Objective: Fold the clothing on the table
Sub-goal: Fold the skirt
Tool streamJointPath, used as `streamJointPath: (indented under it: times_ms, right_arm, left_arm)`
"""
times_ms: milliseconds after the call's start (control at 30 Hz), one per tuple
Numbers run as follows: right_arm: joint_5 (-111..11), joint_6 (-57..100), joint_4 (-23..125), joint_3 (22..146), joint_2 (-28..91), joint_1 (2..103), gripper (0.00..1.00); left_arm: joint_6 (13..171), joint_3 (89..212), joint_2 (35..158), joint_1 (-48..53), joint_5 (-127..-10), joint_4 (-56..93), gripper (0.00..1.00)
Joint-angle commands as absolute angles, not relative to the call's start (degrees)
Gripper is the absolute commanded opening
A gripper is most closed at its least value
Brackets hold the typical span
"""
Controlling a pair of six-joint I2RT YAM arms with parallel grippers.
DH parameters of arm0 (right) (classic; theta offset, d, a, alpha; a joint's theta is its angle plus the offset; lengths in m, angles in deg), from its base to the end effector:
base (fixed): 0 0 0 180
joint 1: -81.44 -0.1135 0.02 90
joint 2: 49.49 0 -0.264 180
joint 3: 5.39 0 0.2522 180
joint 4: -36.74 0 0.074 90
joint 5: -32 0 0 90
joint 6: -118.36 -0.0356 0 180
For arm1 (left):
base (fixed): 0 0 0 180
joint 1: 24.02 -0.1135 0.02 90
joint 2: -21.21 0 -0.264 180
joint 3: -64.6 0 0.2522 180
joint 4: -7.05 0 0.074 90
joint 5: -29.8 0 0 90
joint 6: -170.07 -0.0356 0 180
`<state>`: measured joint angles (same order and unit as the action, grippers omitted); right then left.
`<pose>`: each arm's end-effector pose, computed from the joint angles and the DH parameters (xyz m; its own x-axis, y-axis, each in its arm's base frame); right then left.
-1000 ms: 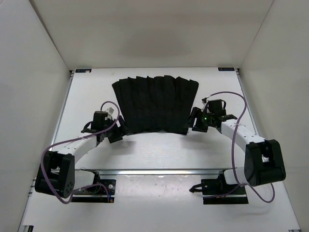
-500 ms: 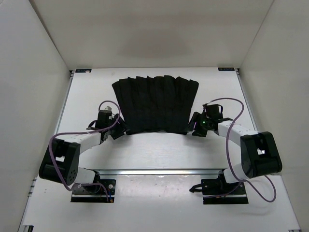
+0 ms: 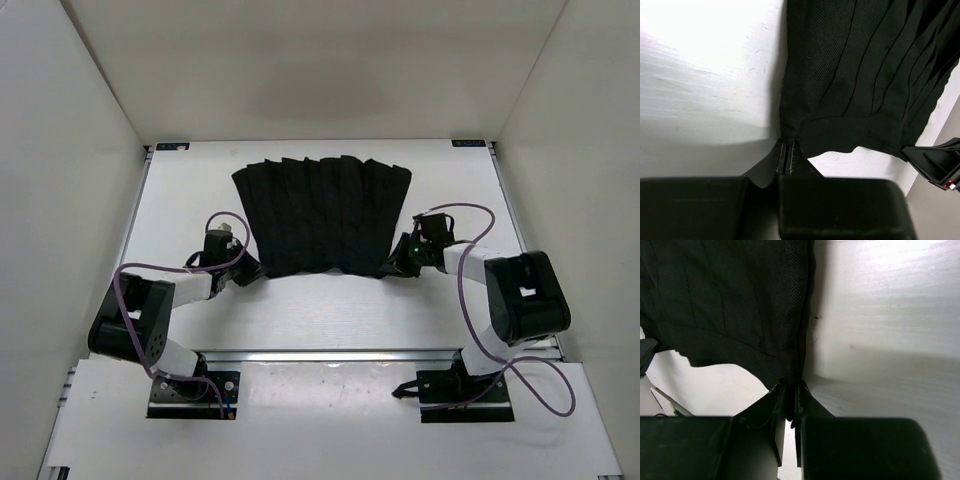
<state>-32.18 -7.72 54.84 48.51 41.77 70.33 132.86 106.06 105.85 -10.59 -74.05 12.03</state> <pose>0.2780 0.0704 0.1370 -0.8981 0.3639 -0.2469 0.1400 0.7689 0.6239 0.2428 -0.0667 0.1229 -0.7415 -0.6179 -0.2614 -0.3468 0.6865 -0.6391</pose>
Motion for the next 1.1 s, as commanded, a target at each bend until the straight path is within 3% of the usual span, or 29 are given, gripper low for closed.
streamJointPath:
  times_ms: [0,267,567,800,933,1067]
  right_arm:
    - [-31.28,-5.13,59.81,51.78,36.74,72.2,0.0]
    - [-29.6,1.9,73.87,61.01,19.53,76.6,0.0]
    - [-27.77,4.19,86.17,50.56,7.04,74.94,0.0]
    - [-25.67,5.77,95.77,45.72,-0.27,75.11,0.0]
    - [-25.04,4.98,88.93,48.61,6.55,75.2,0.0]
    - [-28.72,4.36,78.3,67.1,18.78,72.58,0.0]
  left_arm:
    - [129.74,108.23,101.83,-12.33,-77.96,14.46,0.0]
    - [123.58,119.49,85.75,-12.42,-74.11,33.18,0.0]
    - [121.29,105.88,70.18,-10.93,-75.5,45.93,0.0]
    - [122.25,104.12,56.72,-9.34,-79.09,57.28,0.0]
    - [122.0,107.88,64.23,-9.34,-80.15,49.58,0.0]
    - [120.15,127.15,83.21,-10.04,-79.55,42.79,0.0]
